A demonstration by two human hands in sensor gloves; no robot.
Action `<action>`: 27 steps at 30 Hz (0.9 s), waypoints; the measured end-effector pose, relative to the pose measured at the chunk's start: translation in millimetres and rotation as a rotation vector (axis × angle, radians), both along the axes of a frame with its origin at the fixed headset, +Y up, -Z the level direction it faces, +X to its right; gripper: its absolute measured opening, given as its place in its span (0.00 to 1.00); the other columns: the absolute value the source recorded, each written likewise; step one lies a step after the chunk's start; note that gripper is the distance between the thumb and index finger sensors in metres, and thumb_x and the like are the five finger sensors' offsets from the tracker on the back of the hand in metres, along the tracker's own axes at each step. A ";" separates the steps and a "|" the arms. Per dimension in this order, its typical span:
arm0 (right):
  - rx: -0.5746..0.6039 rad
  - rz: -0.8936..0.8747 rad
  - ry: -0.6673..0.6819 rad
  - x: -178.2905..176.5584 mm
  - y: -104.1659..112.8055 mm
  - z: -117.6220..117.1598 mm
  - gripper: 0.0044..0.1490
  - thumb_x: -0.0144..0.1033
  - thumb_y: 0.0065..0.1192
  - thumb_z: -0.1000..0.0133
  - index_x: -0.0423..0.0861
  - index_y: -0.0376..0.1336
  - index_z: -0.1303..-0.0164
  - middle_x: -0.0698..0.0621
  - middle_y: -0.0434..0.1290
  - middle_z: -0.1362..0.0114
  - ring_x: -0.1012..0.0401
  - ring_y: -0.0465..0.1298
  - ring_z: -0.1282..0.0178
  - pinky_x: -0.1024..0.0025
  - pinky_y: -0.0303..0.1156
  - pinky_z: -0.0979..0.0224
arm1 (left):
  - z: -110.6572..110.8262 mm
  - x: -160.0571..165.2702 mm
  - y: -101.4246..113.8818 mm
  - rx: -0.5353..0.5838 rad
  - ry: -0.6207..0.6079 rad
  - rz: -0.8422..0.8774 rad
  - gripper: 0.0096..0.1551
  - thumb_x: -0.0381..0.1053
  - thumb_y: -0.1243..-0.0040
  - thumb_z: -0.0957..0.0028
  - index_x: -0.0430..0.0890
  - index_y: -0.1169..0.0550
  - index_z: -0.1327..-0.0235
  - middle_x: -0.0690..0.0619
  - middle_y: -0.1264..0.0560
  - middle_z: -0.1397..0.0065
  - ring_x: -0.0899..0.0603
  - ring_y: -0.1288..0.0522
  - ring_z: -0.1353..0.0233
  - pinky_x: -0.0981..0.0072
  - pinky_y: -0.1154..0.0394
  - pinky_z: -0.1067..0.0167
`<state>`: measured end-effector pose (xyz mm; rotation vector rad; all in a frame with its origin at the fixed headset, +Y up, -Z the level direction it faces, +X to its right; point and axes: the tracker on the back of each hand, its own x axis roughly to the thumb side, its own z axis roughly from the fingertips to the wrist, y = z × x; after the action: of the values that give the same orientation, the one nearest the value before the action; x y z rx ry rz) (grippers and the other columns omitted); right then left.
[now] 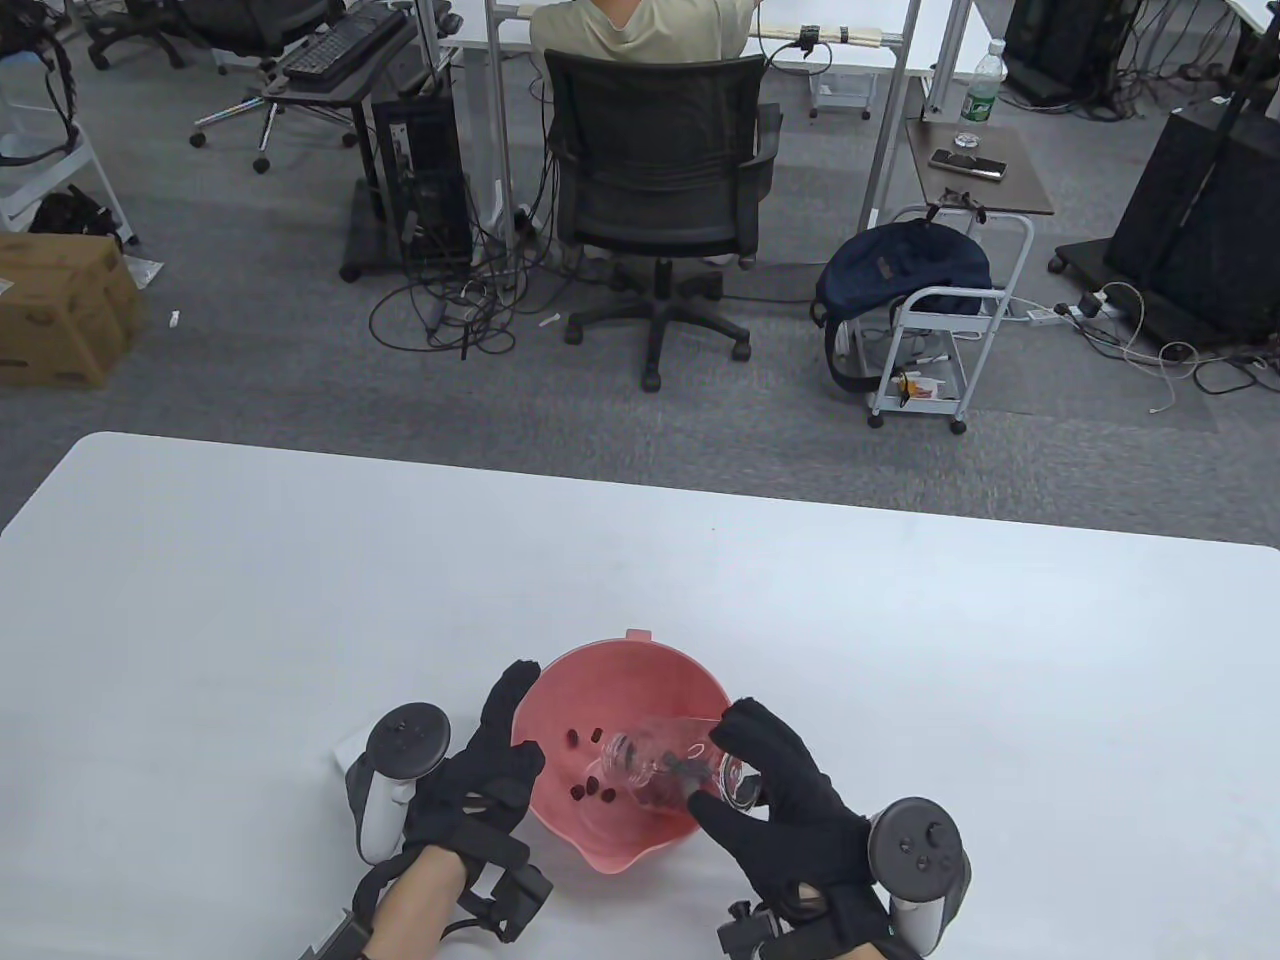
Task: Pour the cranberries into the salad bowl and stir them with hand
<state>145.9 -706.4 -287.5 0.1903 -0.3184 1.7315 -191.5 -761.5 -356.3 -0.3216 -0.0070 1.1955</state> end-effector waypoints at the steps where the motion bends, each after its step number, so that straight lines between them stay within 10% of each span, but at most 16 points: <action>1: 0.015 0.059 -0.059 0.0 1.7 1.0 0.41 0.48 0.90 0.60 0.68 0.68 0.37 0.51 0.67 0.20 0.48 0.69 0.25 0.57 0.78 0.36 | 0.0 0.0 0.0 0.000 0.000 0.000 0.44 0.48 0.48 0.39 0.77 0.55 0.21 0.49 0.48 0.10 0.35 0.37 0.17 0.45 0.32 0.25; 27: 0.040 0.196 -0.005 -3.2 5.3 3.2 0.39 0.54 0.88 0.60 0.71 0.68 0.39 0.55 0.68 0.20 0.52 0.69 0.25 0.60 0.78 0.37 | 0.6 0.1 -0.1 0.000 0.001 0.002 0.43 0.49 0.49 0.38 0.77 0.56 0.21 0.48 0.48 0.10 0.35 0.37 0.17 0.45 0.32 0.25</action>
<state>142.7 -701.0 -284.4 0.2540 -0.3477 1.9201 -191.5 -761.6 -355.7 -0.3213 -0.0063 1.1976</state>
